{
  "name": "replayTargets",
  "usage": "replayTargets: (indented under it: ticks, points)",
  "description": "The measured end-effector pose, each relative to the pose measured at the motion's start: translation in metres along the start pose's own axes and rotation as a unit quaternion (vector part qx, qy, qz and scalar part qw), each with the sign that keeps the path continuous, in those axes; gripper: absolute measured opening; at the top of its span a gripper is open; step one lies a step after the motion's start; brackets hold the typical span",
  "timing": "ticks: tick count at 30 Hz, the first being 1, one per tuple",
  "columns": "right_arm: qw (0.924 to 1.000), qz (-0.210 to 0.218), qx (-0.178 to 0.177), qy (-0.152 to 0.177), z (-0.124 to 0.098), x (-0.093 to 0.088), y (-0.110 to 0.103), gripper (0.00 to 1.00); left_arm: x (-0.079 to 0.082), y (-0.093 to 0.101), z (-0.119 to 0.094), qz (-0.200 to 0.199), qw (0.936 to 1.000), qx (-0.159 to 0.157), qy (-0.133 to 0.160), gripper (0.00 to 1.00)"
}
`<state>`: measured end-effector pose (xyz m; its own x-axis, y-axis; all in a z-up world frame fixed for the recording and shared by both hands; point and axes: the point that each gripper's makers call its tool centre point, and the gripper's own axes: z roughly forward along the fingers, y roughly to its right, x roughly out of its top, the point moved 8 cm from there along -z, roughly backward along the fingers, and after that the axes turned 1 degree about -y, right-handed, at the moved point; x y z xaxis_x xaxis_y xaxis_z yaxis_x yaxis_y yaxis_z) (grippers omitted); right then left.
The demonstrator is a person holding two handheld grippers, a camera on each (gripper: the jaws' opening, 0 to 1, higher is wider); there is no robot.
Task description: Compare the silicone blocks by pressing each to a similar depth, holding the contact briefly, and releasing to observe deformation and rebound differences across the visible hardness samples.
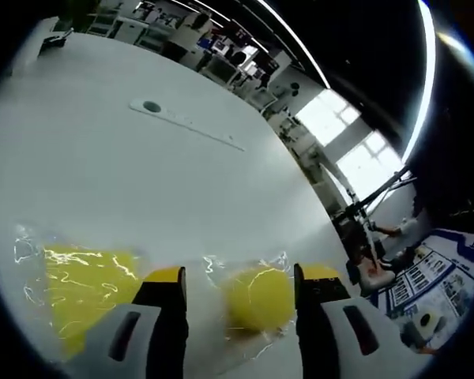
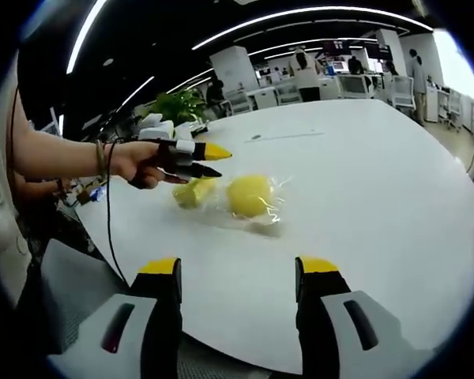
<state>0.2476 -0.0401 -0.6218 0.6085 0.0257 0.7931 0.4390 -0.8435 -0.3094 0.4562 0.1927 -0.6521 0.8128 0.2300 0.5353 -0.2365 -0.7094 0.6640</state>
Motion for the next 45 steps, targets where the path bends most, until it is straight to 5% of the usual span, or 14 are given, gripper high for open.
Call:
replayTargets:
  ticks: [11,20,24,28,38,45]
  points:
    - [1.0000,0.004,-0.004,-0.002,0.001,0.000,0.005,0.53,-0.001,-0.010,0.013,-0.049,0.9987,0.010,0.006,0.46]
    - [0.9999,0.006,-0.007,-0.003,0.001,0.000,0.007,0.53,0.008,0.001,0.022,-0.062,0.9981,-0.003,0.002,0.44]
    - [0.9999,0.010,-0.005,-0.003,0.003,0.000,0.007,0.52,0.010,0.000,0.024,-0.012,0.9994,0.031,-0.013,0.47]
    - [0.9999,0.010,-0.003,-0.002,0.004,0.001,0.006,0.52,0.006,-0.007,0.026,-0.060,0.9973,0.034,-0.025,0.48]
    - [0.9999,0.008,-0.004,-0.006,0.004,0.000,0.010,0.51,0.000,-0.008,0.038,-0.062,0.9966,0.033,-0.042,0.38]
    - [0.9999,0.011,-0.007,-0.008,0.004,-0.001,0.012,0.51,0.002,-0.014,0.043,-0.069,0.9958,0.038,-0.047,0.22]
